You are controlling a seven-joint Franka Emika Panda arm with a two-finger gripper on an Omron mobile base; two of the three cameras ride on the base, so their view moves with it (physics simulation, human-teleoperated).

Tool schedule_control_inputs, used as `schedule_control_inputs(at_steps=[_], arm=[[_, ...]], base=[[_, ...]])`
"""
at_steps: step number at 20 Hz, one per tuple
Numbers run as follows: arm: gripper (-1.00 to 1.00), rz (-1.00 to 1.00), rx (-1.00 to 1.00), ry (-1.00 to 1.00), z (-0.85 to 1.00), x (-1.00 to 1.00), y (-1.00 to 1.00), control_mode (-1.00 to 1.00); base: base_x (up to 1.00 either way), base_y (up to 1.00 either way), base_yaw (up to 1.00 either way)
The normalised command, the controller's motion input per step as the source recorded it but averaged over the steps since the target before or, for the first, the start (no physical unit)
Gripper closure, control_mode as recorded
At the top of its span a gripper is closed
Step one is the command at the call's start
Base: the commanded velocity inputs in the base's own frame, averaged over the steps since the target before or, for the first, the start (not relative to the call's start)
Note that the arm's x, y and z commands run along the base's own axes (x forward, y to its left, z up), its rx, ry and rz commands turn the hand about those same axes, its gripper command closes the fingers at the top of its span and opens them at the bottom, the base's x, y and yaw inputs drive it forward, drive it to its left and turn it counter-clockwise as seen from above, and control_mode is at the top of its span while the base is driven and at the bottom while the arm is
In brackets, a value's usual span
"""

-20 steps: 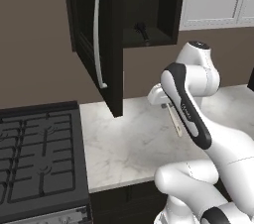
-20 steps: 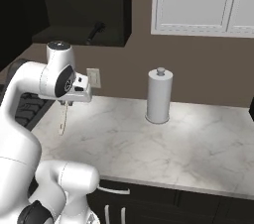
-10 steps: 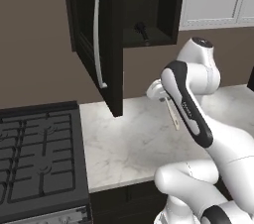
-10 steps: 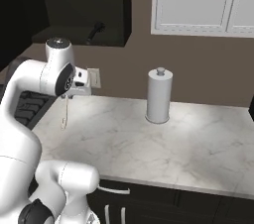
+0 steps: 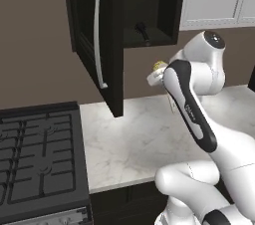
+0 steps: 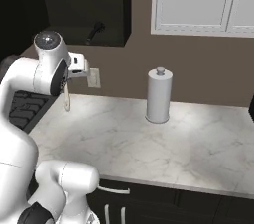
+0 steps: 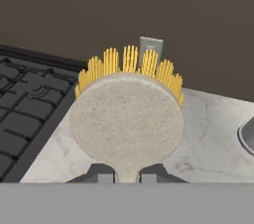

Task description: Pick up the dish brush and dish brush from the sink, and place them back in the cabinet, and close the cabinet door.

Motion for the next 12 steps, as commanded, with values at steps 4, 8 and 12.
schedule_control_inputs(at_steps=[4, 8, 12], arm=[[1.0, 0.0, 0.0, -0.25, 0.48, 0.25, 0.22, -1.0], [1.0, 0.0, 0.0, -0.19, 0.43, 0.24, 0.1, -1.0], [1.0, 0.0, 0.0, -0.2, 0.3, 0.31, 0.05, -1.0]], base=[[0.0, 0.0, 0.0], [0.0, 0.0, 0.0], [0.0, 0.0, 0.0]])
